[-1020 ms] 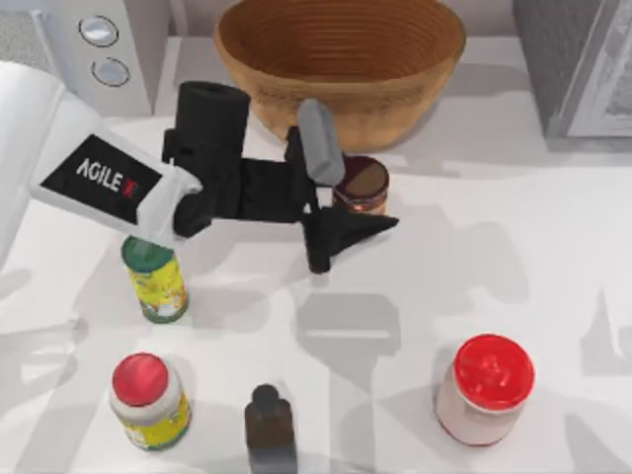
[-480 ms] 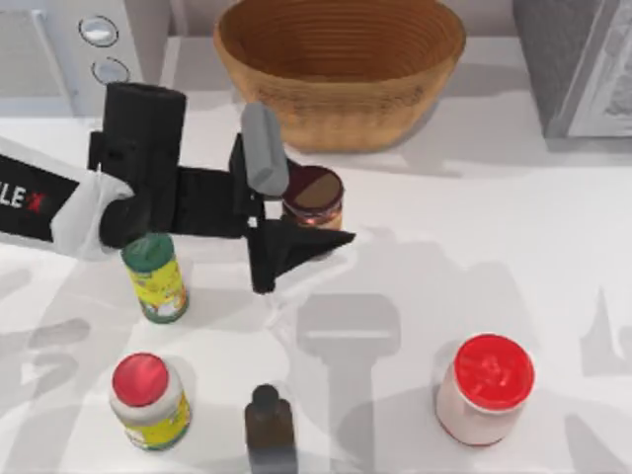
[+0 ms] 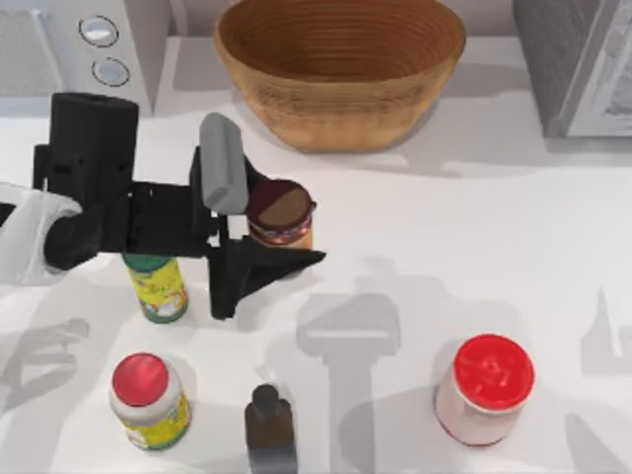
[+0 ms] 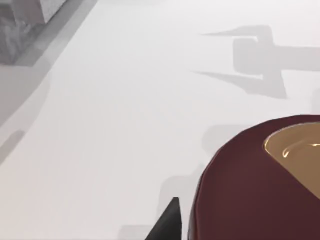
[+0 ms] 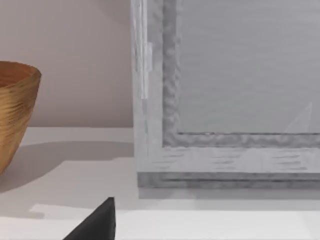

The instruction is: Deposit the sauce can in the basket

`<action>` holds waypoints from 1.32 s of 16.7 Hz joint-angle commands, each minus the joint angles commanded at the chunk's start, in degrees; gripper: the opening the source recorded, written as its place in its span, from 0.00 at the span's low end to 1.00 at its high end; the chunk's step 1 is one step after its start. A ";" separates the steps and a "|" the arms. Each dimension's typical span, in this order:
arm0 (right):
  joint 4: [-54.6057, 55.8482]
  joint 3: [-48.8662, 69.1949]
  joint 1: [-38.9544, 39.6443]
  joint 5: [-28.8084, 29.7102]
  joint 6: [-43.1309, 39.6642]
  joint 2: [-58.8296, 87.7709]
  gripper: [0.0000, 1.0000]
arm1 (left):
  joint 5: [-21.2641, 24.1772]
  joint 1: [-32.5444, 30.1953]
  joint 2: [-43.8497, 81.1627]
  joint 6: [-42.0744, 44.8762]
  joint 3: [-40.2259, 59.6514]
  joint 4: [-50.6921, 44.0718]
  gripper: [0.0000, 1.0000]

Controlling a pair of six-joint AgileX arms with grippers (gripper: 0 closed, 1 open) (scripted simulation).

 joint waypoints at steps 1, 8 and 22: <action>0.00 0.00 0.00 0.00 0.00 0.00 1.00 | 0.00 0.00 0.00 0.00 0.00 0.00 0.00; 0.00 0.00 0.00 0.00 0.00 0.00 1.00 | -5.41 -0.66 3.01 -3.79 8.76 -3.02 0.00; 0.00 0.00 0.00 0.00 0.00 0.00 1.00 | -32.82 -2.18 17.08 -23.71 53.49 -18.84 0.00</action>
